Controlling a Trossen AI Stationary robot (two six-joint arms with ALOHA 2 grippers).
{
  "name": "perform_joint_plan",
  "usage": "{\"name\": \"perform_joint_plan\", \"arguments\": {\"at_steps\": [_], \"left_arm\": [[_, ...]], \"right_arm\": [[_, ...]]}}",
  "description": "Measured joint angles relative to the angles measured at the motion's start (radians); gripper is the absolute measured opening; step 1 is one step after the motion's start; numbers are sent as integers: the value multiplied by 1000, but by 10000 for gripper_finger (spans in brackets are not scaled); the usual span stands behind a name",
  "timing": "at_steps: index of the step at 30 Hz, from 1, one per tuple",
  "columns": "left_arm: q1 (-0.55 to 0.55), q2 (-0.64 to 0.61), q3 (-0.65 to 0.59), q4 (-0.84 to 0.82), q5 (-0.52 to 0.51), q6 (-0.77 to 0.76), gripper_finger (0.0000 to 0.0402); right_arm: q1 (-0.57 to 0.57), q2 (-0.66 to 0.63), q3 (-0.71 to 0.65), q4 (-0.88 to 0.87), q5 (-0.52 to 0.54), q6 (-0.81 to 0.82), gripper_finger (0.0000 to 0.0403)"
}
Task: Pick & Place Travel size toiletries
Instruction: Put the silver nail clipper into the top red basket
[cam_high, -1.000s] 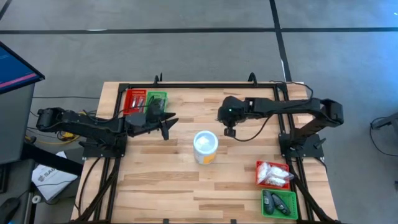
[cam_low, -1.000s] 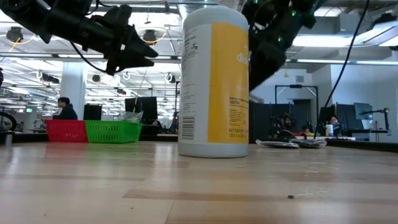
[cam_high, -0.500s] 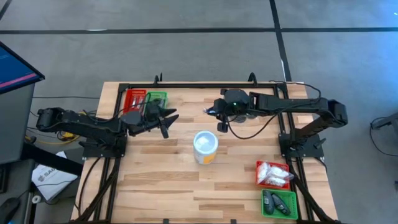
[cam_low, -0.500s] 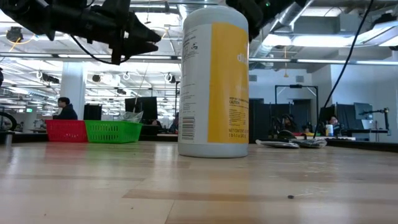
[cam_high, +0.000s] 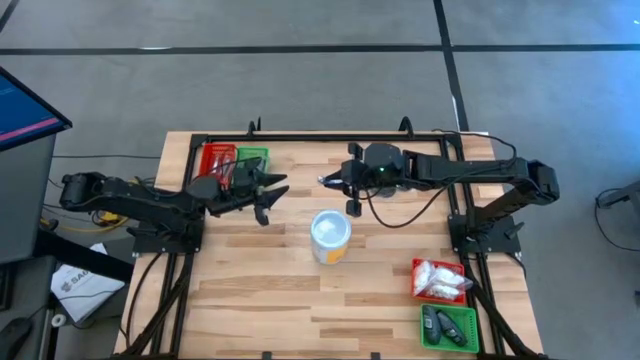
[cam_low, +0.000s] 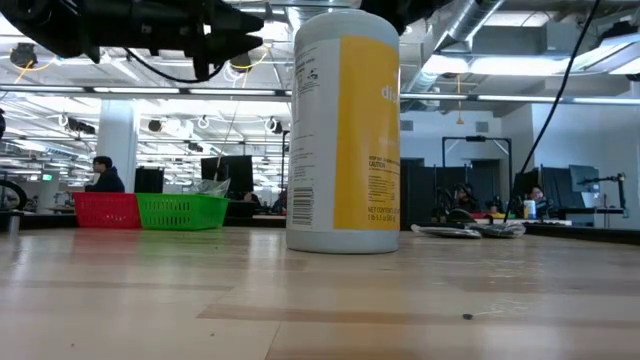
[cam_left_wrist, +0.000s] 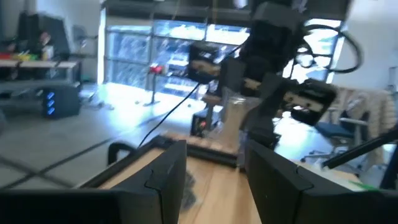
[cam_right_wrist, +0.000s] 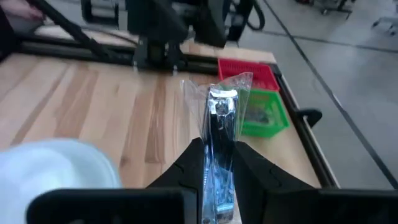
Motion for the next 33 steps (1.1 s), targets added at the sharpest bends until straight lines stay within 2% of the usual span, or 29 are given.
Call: {"name": "perform_joint_plan", "arguments": {"at_steps": [6, 12, 24, 27, 33], "left_arm": [[0, 110, 0, 185, 61, 58, 155], [0, 232, 5, 349, 68, 73, 155], [0, 436, 165, 363, 111, 74, 155], [3, 472, 197, 361, 145, 74, 155], [3, 516, 243, 362, 147, 98, 155]], "right_arm": [[6, 0, 0, 61, -51, 8, 47], [20, 0, 0, 86, -55, 11, 47], [25, 0, 0, 144, -75, 34, 47], [25, 0, 0, 145, -75, 34, 47], [25, 0, 0, 147, -75, 34, 48]]}}
